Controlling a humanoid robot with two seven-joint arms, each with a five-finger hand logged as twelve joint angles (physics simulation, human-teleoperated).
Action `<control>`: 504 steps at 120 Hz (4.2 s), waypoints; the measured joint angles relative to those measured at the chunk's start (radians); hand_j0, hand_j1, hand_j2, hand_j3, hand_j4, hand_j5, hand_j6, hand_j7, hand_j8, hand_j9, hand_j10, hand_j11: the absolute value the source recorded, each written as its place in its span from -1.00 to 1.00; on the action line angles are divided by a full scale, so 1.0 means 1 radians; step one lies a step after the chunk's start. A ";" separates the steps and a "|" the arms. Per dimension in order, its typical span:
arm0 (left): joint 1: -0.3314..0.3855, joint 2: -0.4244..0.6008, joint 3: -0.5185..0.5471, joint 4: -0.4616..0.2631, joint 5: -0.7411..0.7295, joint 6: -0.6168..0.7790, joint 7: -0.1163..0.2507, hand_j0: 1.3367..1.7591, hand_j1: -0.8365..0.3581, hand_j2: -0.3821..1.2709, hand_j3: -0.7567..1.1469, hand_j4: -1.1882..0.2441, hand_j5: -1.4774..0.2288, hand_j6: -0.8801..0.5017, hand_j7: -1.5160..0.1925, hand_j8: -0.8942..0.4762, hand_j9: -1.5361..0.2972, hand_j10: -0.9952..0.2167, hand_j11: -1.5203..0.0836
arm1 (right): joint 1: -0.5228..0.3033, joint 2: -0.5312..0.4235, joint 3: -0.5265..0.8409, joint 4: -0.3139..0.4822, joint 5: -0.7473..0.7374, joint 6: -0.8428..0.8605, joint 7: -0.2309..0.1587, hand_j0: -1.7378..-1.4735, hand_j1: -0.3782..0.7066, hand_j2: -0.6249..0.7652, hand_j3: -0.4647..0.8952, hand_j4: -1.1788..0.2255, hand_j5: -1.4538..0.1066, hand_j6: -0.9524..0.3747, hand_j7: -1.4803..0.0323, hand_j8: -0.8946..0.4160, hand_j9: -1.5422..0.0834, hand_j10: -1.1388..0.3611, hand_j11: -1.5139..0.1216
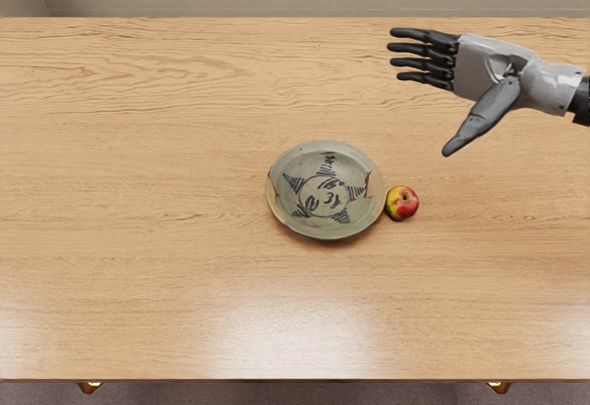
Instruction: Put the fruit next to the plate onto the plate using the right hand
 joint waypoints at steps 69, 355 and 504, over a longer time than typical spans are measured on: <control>0.000 0.000 -0.001 0.000 0.000 0.000 0.000 0.52 0.50 -0.48 -0.21 0.32 0.36 -0.08 0.40 -0.05 0.33 0.24 0.50 | 0.103 -0.015 -0.132 0.158 -0.043 -0.287 -0.417 -0.40 -0.86 -0.11 -0.32 0.62 0.79 0.37 0.89 0.30 0.83 0.46 0.78; 0.000 0.000 0.000 0.000 0.000 0.000 0.000 0.52 0.50 -0.48 -0.20 0.32 0.36 -0.08 0.40 -0.05 0.33 0.24 0.50 | 0.518 0.570 -0.745 0.545 0.708 -1.221 -0.494 -0.40 -0.81 -0.12 -0.32 0.59 0.76 0.34 0.85 0.27 0.80 0.43 0.75; 0.000 0.000 0.000 0.000 0.000 0.000 0.000 0.52 0.50 -0.48 -0.20 0.32 0.36 -0.08 0.40 -0.05 0.33 0.24 0.50 | 0.469 0.540 -0.714 0.462 0.776 -1.221 -0.481 -0.40 -0.23 -0.19 -0.32 0.22 0.32 -0.05 0.40 -0.13 0.38 0.09 0.34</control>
